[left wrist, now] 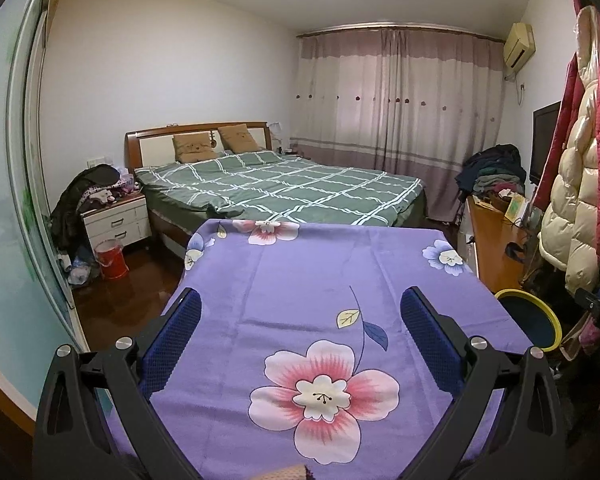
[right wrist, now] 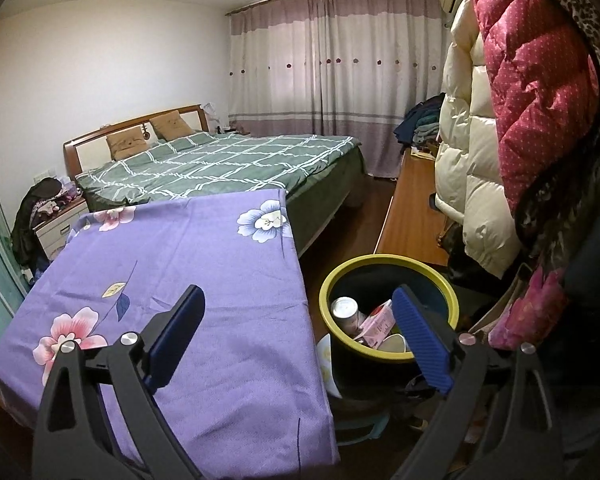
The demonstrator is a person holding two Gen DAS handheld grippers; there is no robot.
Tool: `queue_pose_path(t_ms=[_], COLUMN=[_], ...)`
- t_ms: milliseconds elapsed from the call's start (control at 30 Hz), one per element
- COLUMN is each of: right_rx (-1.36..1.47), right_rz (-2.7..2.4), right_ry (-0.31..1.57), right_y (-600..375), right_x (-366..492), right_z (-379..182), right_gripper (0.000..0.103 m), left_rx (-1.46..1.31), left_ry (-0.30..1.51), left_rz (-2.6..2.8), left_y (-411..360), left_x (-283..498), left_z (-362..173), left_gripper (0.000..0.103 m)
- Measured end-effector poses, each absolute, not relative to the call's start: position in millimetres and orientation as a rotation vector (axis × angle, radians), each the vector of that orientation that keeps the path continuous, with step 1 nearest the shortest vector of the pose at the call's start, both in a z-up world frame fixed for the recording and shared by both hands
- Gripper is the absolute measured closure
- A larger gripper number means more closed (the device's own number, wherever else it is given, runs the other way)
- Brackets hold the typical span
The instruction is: Collect trash
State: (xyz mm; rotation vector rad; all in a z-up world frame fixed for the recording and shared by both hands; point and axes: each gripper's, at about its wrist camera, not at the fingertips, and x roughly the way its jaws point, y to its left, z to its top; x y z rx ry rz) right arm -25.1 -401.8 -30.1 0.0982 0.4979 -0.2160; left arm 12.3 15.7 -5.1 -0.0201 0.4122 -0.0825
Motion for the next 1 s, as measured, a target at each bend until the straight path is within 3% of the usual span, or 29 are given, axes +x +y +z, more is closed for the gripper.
queue_pose_path(t_ms=[1000], right_rx=[0.091], right_rz=[-0.199], right_ry=[0.515], right_y=[-393.1], right_x=[-17.5], right_z=[-35.7], right_gripper=[0.012], left_rx=[-0.032], left_ry=[0.429], left_rz=[-0.068], left_y=[16.8], left_x=[14.8], left_z=[-8.3], left_gripper=[0.005])
